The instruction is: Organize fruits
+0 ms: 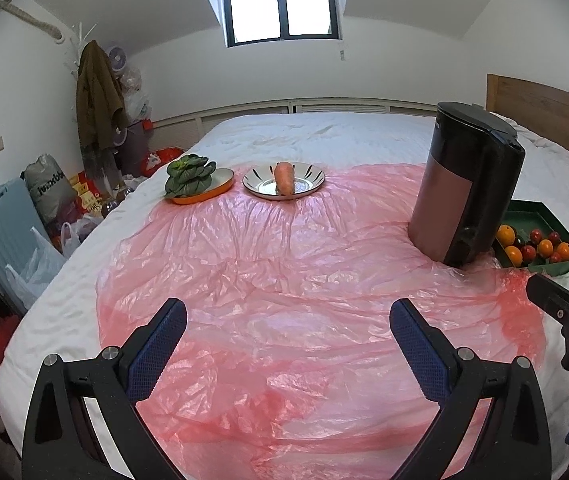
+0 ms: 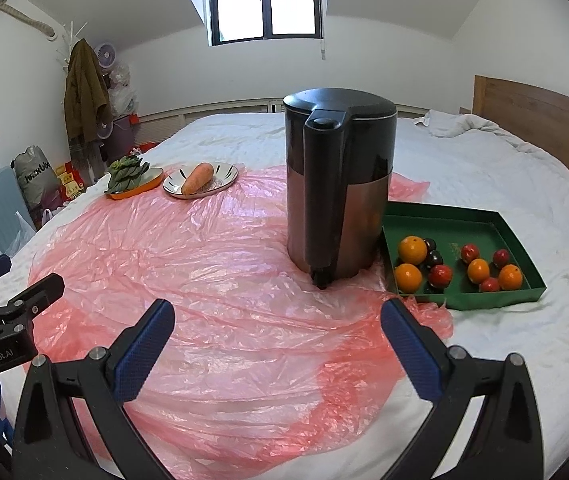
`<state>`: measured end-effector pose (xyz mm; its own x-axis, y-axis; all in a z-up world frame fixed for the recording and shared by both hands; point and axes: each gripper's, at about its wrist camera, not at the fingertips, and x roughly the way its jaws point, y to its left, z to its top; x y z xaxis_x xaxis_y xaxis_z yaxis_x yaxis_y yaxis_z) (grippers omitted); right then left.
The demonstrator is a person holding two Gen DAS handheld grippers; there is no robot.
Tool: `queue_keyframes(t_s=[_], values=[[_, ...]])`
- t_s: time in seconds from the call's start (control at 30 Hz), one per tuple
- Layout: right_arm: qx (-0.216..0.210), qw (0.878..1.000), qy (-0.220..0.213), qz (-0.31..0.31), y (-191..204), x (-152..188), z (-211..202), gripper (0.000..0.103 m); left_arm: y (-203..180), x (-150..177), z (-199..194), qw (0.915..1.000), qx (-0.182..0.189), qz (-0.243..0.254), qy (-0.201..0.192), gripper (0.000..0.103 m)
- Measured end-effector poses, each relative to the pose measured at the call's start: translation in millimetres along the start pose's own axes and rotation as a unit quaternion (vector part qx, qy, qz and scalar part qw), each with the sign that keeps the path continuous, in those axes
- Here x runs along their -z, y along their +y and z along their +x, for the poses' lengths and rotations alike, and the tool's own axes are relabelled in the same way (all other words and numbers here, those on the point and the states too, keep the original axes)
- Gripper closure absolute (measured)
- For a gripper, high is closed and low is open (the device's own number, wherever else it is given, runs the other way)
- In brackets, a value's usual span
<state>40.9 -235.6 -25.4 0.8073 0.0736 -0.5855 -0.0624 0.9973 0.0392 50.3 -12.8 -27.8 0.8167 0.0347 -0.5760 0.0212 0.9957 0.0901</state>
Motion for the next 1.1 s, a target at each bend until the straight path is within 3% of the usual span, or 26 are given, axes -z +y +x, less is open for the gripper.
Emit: queue_keyframes(t_s=[1.1], values=[[0.009, 1.000, -0.002, 0.010, -12, -3, 0, 0.000, -28, 2, 12, 0.9994, 0.021, 0.014, 0.024, 0.003]])
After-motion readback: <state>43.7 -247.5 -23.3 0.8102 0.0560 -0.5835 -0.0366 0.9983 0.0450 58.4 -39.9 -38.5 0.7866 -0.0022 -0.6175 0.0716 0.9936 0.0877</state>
